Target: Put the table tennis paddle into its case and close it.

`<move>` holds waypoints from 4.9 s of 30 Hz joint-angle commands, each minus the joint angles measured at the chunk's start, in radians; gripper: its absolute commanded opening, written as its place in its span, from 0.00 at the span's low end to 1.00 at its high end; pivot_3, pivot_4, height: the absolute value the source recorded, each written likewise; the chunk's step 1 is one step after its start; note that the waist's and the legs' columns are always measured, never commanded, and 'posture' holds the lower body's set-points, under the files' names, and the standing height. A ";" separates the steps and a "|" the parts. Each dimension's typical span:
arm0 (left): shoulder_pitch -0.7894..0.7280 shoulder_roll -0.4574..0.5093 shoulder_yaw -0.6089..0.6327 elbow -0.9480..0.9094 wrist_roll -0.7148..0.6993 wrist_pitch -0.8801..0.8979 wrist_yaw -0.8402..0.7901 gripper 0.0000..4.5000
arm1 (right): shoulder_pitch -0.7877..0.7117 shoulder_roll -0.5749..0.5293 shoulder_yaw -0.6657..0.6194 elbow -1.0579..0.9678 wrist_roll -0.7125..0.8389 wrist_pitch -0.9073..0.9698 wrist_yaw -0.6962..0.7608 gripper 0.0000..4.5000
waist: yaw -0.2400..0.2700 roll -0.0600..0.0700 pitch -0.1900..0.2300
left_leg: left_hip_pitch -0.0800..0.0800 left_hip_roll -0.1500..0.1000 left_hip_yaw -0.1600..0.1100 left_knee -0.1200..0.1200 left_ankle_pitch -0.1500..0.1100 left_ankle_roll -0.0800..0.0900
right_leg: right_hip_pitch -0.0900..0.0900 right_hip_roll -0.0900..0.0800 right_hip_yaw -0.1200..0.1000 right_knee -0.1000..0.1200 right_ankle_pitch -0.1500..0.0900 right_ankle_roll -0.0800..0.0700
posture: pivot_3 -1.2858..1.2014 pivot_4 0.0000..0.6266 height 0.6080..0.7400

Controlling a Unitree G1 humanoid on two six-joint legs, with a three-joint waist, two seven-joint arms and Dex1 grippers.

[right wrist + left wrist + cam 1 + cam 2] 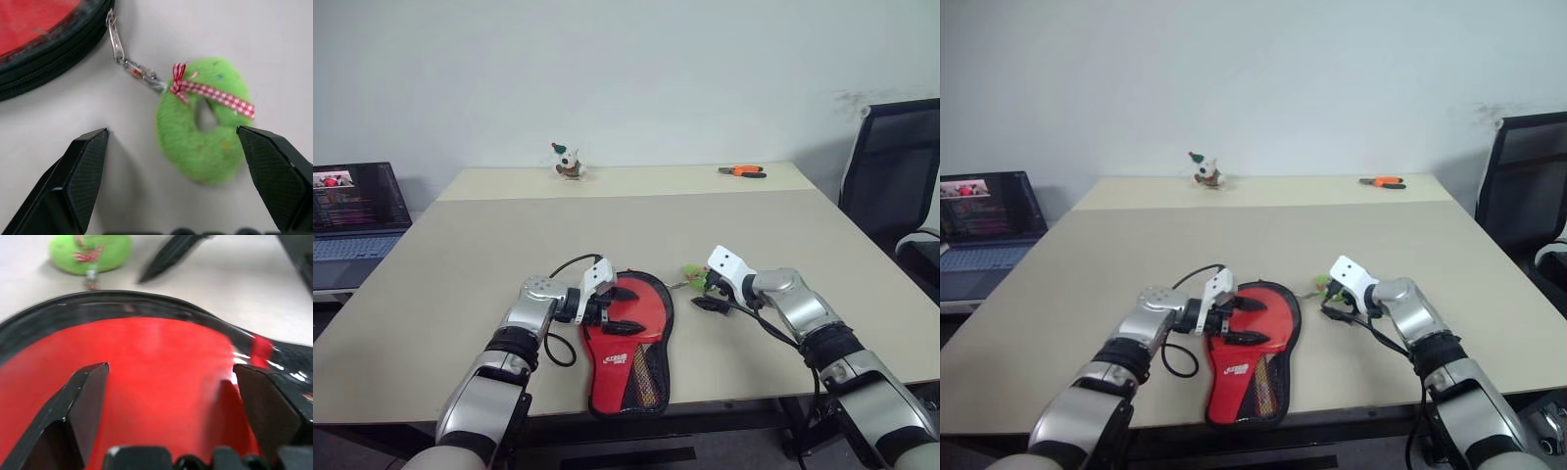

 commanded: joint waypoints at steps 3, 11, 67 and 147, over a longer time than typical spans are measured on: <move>0.024 0.029 -0.042 -0.003 0.048 -0.040 -0.014 1.00 | -0.045 0.032 -0.023 0.054 -0.031 -0.037 -0.031 1.00 | -0.003 0.000 0.000 | 0.003 0.000 0.001 0.000 0.000 0.000 | 0.002 0.000 0.001 0.001 0.000 0.000 | 0.52 0.24 1.00; 0.035 0.027 -0.065 0.057 0.081 -0.088 0.025 1.00 | -0.062 0.041 -0.027 0.099 -0.064 -0.045 -0.050 0.51 | -0.004 0.000 0.000 | 0.007 0.000 0.004 0.001 0.000 0.000 | 0.004 0.000 0.004 0.006 -0.003 0.004 | 0.52 0.24 1.00; -0.001 -0.015 0.005 0.083 0.014 -0.087 0.097 1.00 | 0.411 -0.353 -0.164 -1.159 0.536 0.760 0.248 0.45 | 0.022 0.001 -0.005 | 0.011 0.000 -0.002 0.003 -0.006 0.004 | 0.020 -0.003 -0.002 -0.011 -0.006 0.012 | 0.52 0.24 1.00; 0.338 0.241 0.124 -0.728 -0.298 0.432 0.275 1.00 | -0.444 0.340 -0.349 0.456 0.158 -0.079 -0.157 0.99 | -0.005 0.002 0.000 | 0.006 0.005 0.009 -0.010 -0.006 0.003 | 0.002 -0.004 0.007 -0.010 0.000 0.000 | 0.52 0.24 1.00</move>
